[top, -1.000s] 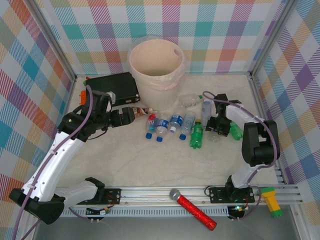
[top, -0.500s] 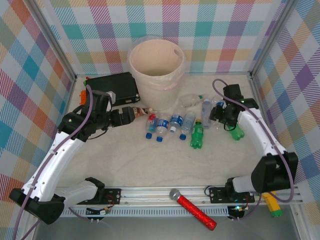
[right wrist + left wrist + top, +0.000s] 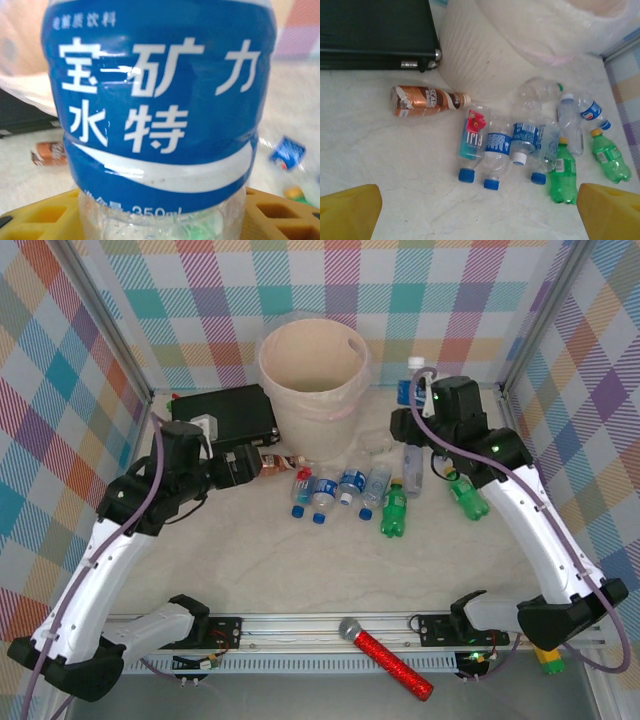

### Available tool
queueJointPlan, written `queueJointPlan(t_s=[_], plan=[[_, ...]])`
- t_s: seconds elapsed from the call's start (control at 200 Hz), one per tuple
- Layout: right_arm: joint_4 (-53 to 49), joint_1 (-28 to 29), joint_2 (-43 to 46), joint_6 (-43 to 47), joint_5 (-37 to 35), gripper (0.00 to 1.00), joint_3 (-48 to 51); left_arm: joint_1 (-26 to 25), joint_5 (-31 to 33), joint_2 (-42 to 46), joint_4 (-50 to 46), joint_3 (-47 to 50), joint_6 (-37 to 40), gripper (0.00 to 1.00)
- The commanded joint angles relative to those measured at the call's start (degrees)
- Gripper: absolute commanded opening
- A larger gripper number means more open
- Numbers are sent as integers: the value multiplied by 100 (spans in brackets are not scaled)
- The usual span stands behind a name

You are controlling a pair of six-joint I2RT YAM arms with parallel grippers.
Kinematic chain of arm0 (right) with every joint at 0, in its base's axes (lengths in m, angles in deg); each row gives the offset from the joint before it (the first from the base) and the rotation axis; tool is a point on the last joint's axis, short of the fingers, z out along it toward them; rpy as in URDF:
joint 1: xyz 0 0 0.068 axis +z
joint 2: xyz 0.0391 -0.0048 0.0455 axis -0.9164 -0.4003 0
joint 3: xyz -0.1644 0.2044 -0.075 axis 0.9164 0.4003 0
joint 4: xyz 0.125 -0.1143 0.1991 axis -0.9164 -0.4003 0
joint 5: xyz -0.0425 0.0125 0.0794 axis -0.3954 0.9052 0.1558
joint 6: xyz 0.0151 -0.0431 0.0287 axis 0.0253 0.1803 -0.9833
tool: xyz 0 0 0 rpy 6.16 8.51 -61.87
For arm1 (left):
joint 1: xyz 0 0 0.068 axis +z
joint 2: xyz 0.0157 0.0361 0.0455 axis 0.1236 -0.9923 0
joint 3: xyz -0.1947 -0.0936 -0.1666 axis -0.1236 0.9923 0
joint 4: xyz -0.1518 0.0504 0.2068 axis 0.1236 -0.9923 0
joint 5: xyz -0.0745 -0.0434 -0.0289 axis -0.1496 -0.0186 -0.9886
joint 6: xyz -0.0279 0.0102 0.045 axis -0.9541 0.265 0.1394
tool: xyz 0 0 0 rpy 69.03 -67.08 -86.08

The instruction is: Put the plastic bottles in the bin

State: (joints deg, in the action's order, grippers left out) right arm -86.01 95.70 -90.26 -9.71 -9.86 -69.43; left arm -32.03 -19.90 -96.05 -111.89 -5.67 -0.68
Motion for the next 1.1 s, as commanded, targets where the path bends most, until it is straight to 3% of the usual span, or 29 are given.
queueJointPlan(t_s=[0.0,0.45,1.095], plan=[[901,308,-260,666,-384,60,-341,17,215,348,232,-138,-81,100],[2177,663,-1947,1220,-200,60,-1844,16,328,1134,-11,-286,-55,99],[2079,641,-5149,1321,-321,59,-5308,14,481,1438,-655,-660,-38,99]])
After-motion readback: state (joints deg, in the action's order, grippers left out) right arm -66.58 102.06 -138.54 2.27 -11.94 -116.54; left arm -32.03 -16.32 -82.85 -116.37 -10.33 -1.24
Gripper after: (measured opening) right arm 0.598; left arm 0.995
